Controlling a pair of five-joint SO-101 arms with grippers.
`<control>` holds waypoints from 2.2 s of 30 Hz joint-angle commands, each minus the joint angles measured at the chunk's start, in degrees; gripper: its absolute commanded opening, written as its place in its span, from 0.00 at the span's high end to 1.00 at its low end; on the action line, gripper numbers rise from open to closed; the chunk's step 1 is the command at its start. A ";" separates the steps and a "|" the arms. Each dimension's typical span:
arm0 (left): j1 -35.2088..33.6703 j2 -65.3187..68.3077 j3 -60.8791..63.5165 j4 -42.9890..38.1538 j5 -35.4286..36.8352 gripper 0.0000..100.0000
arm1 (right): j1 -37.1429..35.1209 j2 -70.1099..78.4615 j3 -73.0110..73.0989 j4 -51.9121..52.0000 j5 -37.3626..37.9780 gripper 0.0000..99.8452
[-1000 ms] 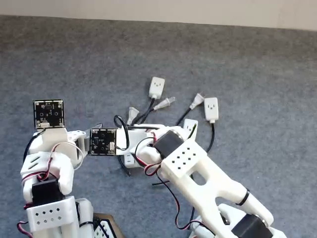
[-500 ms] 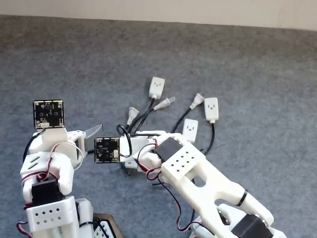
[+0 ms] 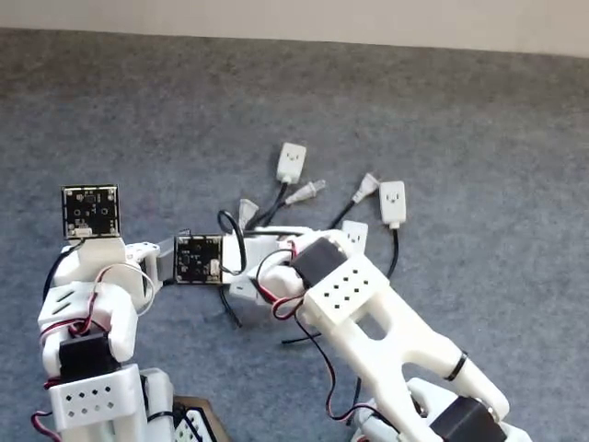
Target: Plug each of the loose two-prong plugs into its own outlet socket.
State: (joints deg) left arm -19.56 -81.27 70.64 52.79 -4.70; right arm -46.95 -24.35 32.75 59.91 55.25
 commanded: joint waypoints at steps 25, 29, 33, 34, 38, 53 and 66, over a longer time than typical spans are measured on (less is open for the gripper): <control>-16.22 91.74 -89.01 32.79 -8.26 0.59 | 0.66 1.10 -7.96 10.33 -10.02 0.99; -19.03 103.60 -101.76 34.29 -8.35 0.59 | 0.66 1.19 -7.87 9.01 -11.16 0.99; -20.26 109.05 -107.30 33.85 -9.32 0.59 | -0.48 1.27 -7.43 6.81 -14.33 0.99; -20.35 109.85 -107.91 33.85 -9.85 0.59 | -1.19 1.27 -6.55 6.64 -14.51 0.99; -20.44 111.60 -108.97 33.85 -10.29 0.59 | -2.95 1.27 -1.10 1.36 -16.79 0.99; -21.67 112.04 -108.70 33.76 -10.37 0.59 | -0.66 1.54 3.21 -2.86 -15.82 0.99; -21.67 112.04 -108.79 33.76 -10.37 0.59 | 1.19 9.89 -2.33 -0.92 -14.86 0.99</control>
State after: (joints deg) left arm -40.48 31.52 -35.91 86.46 -14.73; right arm -46.33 -14.07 34.24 57.63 39.60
